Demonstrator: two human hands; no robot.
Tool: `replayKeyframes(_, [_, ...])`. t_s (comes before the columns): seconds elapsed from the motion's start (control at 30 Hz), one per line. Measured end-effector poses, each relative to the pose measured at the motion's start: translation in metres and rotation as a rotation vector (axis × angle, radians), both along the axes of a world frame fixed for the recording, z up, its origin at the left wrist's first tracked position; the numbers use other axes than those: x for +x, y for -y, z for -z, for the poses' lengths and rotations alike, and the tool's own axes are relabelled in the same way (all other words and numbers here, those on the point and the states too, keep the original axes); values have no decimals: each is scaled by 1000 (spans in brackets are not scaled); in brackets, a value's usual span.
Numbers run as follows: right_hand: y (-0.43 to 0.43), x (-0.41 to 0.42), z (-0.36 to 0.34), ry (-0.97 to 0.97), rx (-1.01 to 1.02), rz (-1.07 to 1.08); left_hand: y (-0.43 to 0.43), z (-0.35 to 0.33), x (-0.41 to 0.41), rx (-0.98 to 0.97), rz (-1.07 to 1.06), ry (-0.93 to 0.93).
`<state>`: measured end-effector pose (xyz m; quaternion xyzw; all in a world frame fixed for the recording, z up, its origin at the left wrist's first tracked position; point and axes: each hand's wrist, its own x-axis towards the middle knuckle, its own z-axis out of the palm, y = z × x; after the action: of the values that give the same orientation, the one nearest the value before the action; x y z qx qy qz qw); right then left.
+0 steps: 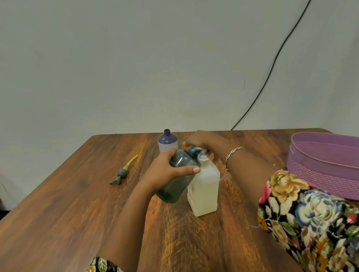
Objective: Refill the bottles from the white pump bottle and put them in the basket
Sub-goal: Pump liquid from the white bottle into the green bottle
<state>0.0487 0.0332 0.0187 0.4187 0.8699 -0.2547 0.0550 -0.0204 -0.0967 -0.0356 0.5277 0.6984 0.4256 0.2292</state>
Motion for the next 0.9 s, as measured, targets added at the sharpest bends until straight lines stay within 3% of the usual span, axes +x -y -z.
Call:
replayKeyframes(0.1, [-2,7,-12,-99,-190,48,-2,-5,0,34,-10,4])
replayKeyframes(0.17, [-1,7,-15,-72,-191,27,-2,-7,-1,34,-8,-11])
replayKeyframes(0.3, [-2,4,-11,38,-42,-26,-1,-8,-2,22,-38,-49])
replayKeyframes(0.53, [-8,2,13,-74,197,132,-2,0,-1,-12,-9,-61])
replayKeyframes(0.77, [-4,1,-10,-117,-127,49,-3,-3,-6,24,-41,-54])
replayKeyframes(0.9, [-7,-7,-5,-60,-24,-14,-1,-5,-5,29,-53,-47])
